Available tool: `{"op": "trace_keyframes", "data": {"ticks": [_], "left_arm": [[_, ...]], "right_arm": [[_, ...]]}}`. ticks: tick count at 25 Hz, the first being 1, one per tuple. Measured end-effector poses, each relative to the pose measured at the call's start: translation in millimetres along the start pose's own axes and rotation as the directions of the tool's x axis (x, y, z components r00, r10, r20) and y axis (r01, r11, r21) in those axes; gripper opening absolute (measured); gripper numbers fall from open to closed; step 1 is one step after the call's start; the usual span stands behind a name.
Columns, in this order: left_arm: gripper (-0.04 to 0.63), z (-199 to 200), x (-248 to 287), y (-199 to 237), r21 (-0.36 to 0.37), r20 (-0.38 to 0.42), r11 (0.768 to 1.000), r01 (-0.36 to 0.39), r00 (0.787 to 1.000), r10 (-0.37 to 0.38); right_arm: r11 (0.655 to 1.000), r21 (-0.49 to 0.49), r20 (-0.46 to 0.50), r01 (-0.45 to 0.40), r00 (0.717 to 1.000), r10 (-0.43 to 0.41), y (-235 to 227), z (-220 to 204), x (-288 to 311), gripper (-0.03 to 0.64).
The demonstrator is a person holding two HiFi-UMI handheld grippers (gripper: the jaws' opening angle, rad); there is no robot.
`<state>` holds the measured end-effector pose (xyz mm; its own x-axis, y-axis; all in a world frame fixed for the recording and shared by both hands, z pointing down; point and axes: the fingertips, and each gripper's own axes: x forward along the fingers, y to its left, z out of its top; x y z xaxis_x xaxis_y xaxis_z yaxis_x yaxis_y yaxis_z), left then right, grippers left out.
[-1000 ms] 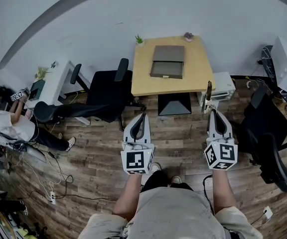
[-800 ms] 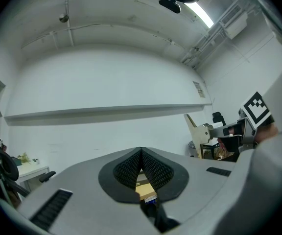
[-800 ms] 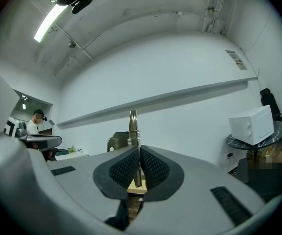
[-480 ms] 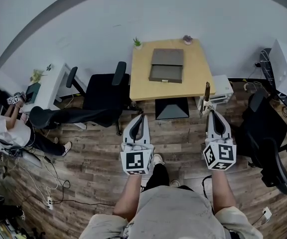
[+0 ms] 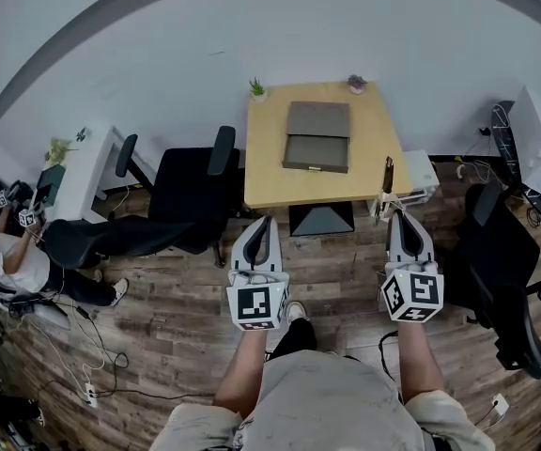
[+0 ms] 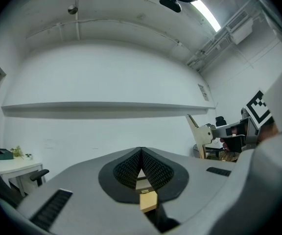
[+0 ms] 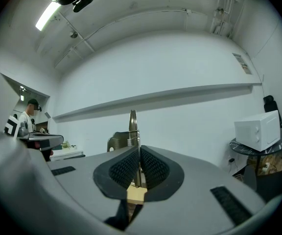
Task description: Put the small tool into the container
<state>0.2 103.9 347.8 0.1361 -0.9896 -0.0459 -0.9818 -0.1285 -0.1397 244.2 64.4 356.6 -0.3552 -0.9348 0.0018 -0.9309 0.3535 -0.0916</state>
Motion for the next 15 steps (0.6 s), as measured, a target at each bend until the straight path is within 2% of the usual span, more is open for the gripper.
{"op": "trace_keyframes", "data": {"ticks": [15], "left_arm": [[0.005,-17.3,75.6,97.8,-0.032,-0.012,0.999,-0.009,1.000,0.008]], "right_arm": [[1.000,-0.022,-0.037,-0.011,0.999,0.010,53.7,-0.9,118.0,0.020]]}}
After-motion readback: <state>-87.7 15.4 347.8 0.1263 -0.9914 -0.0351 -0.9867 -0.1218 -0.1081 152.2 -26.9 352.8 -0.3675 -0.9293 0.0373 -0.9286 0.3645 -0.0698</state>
